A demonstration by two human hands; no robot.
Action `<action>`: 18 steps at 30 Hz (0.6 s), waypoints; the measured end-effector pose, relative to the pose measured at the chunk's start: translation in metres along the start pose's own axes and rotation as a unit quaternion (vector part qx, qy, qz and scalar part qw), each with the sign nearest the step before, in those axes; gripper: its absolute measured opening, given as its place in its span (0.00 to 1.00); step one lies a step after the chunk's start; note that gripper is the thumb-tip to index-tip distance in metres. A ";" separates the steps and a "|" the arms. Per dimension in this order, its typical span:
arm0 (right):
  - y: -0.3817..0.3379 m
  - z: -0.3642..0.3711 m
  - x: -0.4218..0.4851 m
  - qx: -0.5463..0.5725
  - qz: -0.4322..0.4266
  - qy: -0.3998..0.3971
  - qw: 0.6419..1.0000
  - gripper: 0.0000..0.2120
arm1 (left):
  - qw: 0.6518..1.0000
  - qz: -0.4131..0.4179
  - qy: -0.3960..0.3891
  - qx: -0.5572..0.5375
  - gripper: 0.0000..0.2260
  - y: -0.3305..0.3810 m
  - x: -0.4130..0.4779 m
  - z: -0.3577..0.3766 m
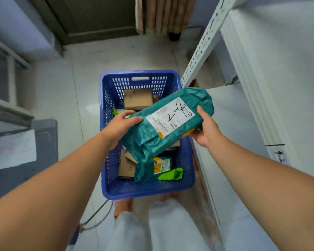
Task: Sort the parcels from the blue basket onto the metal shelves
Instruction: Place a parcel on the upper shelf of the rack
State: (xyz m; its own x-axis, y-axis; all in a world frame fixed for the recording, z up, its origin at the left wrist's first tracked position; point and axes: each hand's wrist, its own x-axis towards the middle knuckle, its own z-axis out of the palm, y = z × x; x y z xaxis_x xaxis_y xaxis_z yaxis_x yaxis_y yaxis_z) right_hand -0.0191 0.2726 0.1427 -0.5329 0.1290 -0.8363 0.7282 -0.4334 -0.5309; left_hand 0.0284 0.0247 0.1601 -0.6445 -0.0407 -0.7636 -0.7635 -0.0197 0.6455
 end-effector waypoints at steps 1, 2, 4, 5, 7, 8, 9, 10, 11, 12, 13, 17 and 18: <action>-0.008 0.005 -0.012 0.007 -0.008 -0.002 1.000 0.18 | 0.996 0.047 0.048 0.050 0.17 0.013 -0.006 -0.002; -0.015 0.010 -0.026 0.015 -0.019 -0.004 1.000 0.18 | 0.980 0.102 0.095 0.143 0.19 0.027 -0.012 -0.005; -0.028 0.020 -0.054 0.026 -0.038 -0.001 0.999 0.20 | 0.898 0.210 0.159 0.352 0.24 0.056 -0.031 -0.007; -0.032 0.024 -0.069 0.033 -0.046 0.007 0.998 0.20 | 0.853 0.256 0.165 0.424 0.27 0.071 -0.044 -0.006; -0.040 0.030 -0.098 0.049 -0.057 0.026 0.997 0.21 | 0.782 0.299 0.127 0.533 0.35 0.100 -0.071 -0.002; -0.043 0.032 -0.113 0.059 -0.063 0.032 0.996 0.21 | 0.754 0.297 0.099 0.578 0.40 0.112 -0.085 0.001; -0.046 0.034 -0.127 0.072 -0.067 0.038 0.994 0.21 | 0.730 0.288 0.071 0.616 0.45 0.123 -0.098 0.004; -0.048 0.033 -0.140 0.083 -0.073 0.042 0.993 0.20 | 0.707 0.278 0.046 0.648 0.49 0.131 -0.110 0.007; -0.049 0.032 -0.155 0.095 -0.076 0.042 0.992 0.19 | 0.685 0.274 0.028 0.675 0.52 0.137 -0.121 0.009; -0.051 0.031 -0.169 0.108 -0.079 0.042 0.990 0.18 | 0.665 0.275 0.016 0.694 0.54 0.142 -0.130 0.011; -0.052 0.028 -0.184 0.121 -0.082 0.040 0.989 0.18 | 0.647 0.281 0.009 0.708 0.54 0.147 -0.140 0.013; -0.052 0.001 -0.241 0.137 -0.087 0.044 0.986 0.18 | 0.611 0.292 -0.034 0.735 0.56 0.169 -0.180 0.028; -0.051 -0.010 -0.255 0.136 -0.092 0.045 0.985 0.18 | 0.602 0.289 -0.052 0.742 0.56 0.173 -0.189 0.034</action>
State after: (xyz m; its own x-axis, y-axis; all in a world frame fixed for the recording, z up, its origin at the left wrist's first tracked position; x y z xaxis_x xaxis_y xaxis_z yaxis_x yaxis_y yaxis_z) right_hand 0.0836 0.2708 0.3817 -0.5954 0.3011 -0.7448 0.4742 -0.6167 -0.6284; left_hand 0.0170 0.0624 0.4154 -0.7609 0.4518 -0.4656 0.4437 0.8860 0.1347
